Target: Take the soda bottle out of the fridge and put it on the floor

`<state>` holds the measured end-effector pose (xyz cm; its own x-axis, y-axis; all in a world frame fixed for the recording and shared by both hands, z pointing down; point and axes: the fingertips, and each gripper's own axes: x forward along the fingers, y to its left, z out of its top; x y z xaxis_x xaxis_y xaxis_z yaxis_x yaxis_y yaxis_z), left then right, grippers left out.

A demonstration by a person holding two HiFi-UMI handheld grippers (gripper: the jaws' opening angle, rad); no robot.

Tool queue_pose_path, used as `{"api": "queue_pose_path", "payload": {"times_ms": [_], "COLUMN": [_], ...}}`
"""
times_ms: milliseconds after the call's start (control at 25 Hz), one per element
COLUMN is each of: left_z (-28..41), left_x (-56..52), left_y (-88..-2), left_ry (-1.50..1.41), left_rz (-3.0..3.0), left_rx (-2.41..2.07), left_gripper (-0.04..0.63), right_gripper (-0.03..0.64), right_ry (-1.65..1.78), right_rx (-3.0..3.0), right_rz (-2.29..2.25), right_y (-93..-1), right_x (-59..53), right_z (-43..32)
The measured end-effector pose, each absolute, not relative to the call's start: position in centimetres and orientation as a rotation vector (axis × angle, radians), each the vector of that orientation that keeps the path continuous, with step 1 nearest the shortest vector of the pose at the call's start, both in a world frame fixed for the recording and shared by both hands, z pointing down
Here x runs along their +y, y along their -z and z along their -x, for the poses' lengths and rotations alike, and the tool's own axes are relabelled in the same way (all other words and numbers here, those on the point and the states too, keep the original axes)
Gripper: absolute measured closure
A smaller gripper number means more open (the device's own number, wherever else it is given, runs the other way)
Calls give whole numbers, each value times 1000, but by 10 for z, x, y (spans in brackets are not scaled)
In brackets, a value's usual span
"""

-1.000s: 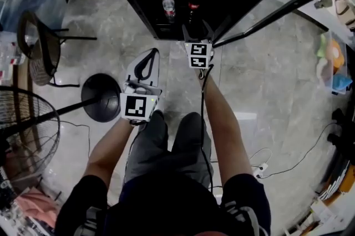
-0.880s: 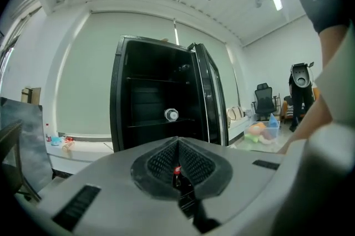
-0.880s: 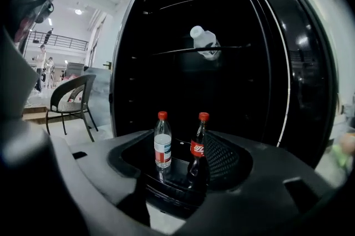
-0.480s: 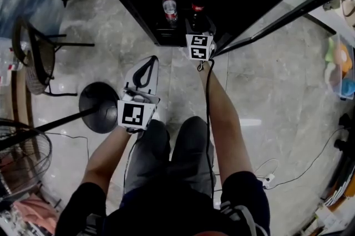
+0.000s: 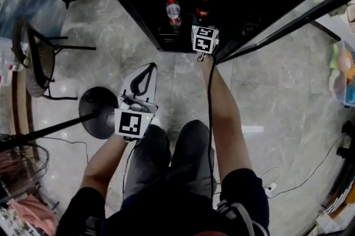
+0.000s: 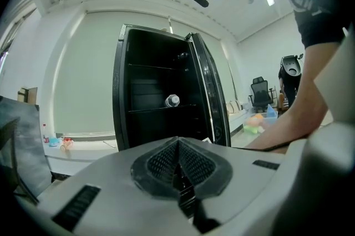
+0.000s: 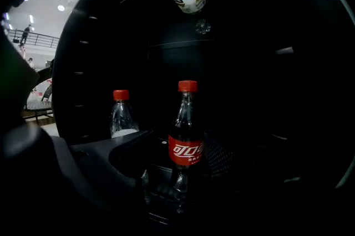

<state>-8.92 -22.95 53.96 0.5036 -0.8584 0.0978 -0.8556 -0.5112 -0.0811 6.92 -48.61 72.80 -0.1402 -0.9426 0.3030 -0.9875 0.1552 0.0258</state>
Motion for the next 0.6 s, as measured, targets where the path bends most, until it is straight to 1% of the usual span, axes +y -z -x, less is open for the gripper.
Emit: {"api": "queue_pose_path", "payload": {"times_ms": [280, 600], "left_z": [90, 95], "left_x": [-234, -236], "left_y": [-553, -565], "left_ry": [214, 215], "left_rz": [2689, 2687], "left_rx": [1525, 1547], "left_gripper": [572, 572], "right_gripper": [296, 293], "right_ry": [-327, -271], "right_rx": [-2157, -2136], "right_rz": [-1907, -1883], "right_y": [-748, -760], "right_x": [-509, -528], "right_z": [-75, -74]}}
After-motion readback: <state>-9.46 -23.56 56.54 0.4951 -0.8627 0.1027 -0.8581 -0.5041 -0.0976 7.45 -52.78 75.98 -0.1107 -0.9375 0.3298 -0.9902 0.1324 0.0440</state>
